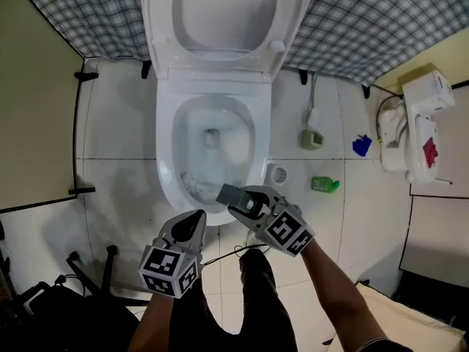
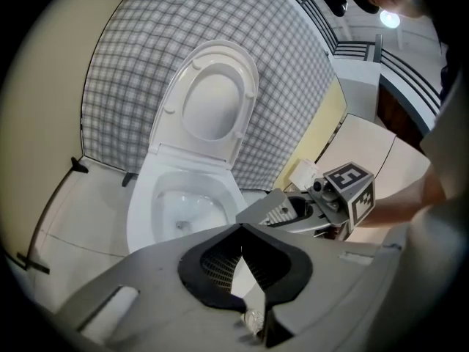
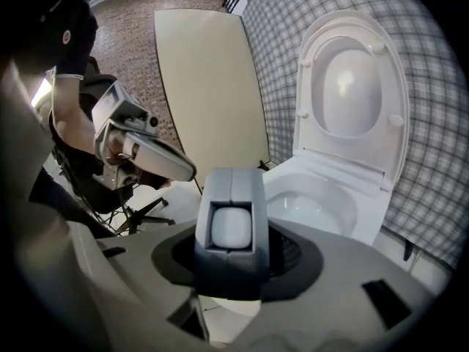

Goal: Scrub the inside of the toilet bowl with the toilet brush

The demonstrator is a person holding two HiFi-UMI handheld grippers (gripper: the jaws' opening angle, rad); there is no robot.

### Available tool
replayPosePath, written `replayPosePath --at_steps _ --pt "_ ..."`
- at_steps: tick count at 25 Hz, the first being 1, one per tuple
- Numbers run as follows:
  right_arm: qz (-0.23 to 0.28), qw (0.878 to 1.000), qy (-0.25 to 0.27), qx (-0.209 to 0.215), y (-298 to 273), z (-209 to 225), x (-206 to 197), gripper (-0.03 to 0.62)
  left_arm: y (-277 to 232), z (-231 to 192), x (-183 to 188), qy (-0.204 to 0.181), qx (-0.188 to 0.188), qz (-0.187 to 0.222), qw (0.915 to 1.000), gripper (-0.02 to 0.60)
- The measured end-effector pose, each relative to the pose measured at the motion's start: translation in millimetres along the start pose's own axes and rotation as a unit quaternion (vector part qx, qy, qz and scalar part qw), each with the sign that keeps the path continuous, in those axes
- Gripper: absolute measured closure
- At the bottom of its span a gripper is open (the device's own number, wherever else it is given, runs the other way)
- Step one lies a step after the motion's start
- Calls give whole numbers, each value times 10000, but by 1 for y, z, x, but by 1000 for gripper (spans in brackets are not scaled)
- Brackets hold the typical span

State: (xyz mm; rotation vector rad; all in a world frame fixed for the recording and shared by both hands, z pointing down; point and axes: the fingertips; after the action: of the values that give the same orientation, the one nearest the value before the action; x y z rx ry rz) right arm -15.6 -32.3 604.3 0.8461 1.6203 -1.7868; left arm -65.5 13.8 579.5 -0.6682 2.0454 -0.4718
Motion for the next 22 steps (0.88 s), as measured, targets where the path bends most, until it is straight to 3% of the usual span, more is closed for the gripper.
replayPosePath --at_steps 3,7,12,22 --pt "-196 9995 192 153 20 -11 -12 401 0 6 -6 -25 -11 -45 10000 580" --pt "-337 9992 199 21 25 -13 -28 401 3 12 -8 -70 -80 -104 9999 580" --pt "-272 9984 86 -489 0 -5 -27 401 9 6 -6 -307 -121 -291 9990 580" --pt "-4 9850 -388 -1683 -46 56 -21 401 -1 -2 0 -335 -340 -103 9988 580"
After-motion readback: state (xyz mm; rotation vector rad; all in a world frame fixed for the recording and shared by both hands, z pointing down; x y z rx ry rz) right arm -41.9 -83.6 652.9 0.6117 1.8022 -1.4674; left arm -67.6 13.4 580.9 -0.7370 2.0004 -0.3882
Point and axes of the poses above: the fingertips, and each gripper's own axes: y backward along the fingers, z to its right, x out of its top, and after that the axes turned 6 degrees about y, right-handed
